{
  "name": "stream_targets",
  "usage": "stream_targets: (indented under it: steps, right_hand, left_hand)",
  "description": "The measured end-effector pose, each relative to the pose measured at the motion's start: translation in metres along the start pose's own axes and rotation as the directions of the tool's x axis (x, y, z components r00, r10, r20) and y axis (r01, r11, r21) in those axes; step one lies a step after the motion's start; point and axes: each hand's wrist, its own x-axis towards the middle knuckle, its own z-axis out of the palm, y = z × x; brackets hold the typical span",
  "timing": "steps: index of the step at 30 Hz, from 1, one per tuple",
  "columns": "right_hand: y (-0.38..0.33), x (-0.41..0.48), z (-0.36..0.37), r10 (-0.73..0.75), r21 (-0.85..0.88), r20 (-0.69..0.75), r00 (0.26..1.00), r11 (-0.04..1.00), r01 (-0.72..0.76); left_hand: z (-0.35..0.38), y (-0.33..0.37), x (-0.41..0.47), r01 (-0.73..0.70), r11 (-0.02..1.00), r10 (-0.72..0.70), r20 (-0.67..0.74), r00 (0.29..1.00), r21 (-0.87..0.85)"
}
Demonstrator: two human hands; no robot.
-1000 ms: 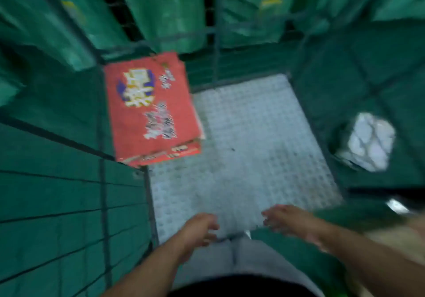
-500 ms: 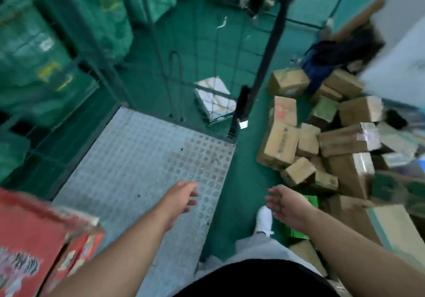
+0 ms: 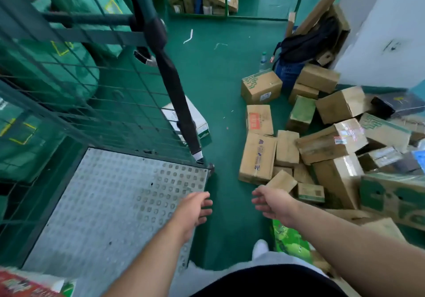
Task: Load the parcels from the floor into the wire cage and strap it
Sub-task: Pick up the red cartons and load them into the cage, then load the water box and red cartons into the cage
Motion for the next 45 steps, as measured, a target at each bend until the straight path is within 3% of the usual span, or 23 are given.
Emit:
stream_targets:
  steps: [5,10,12,17,22,26,32,39,45]
  right_hand:
    - [-0.05,0.035,-0.003,0.011,-0.006,0.032,0.999,1.0,-0.011]
    - [-0.098,0.07,0.015,0.004,0.01,0.013,1.0,1.0,-0.004]
    - [-0.114,0.074,0.019,-0.003,0.04,0.022,1.0,0.999,0.002]
    - [-0.145,0.069,0.002,-0.025,0.064,-0.013,1.0,0.998,0.026]
    - [-0.169,0.069,-0.021,0.014,0.069,-0.08,0.997,0.998,-0.009]
    - [-0.183,0.074,-0.028,0.018,0.043,-0.114,0.993,0.999,-0.013]
    - [-0.219,0.101,-0.017,-0.009,0.08,-0.038,0.999,0.997,0.012]
    - [-0.299,0.15,0.013,-0.054,-0.097,0.104,0.993,0.993,0.064]
    - [-0.381,0.205,-0.008,-0.044,-0.25,0.243,0.969,0.962,0.106]
  left_hand:
    - [0.001,0.052,0.009,-0.077,0.997,0.077,-0.008,0.997,0.031]
    - [-0.016,0.089,0.048,0.009,1.0,-0.009,-0.015,1.0,0.009]
    - [-0.018,0.103,0.065,0.024,0.995,-0.024,-0.01,1.0,0.093]
    - [0.009,0.149,0.094,0.009,0.97,-0.027,0.068,0.997,0.242]
    - [0.044,0.184,0.11,-0.043,0.966,0.001,0.163,0.987,0.255]
    - [0.049,0.196,0.117,-0.027,0.977,-0.01,0.173,0.985,0.21]
    - [0.036,0.208,0.144,0.04,0.991,-0.051,0.081,0.995,0.128]
    - [0.044,0.255,0.175,0.061,0.997,-0.062,-0.022,0.998,-0.043]
    - [0.092,0.327,0.24,0.166,0.97,-0.184,-0.09,0.979,-0.179]
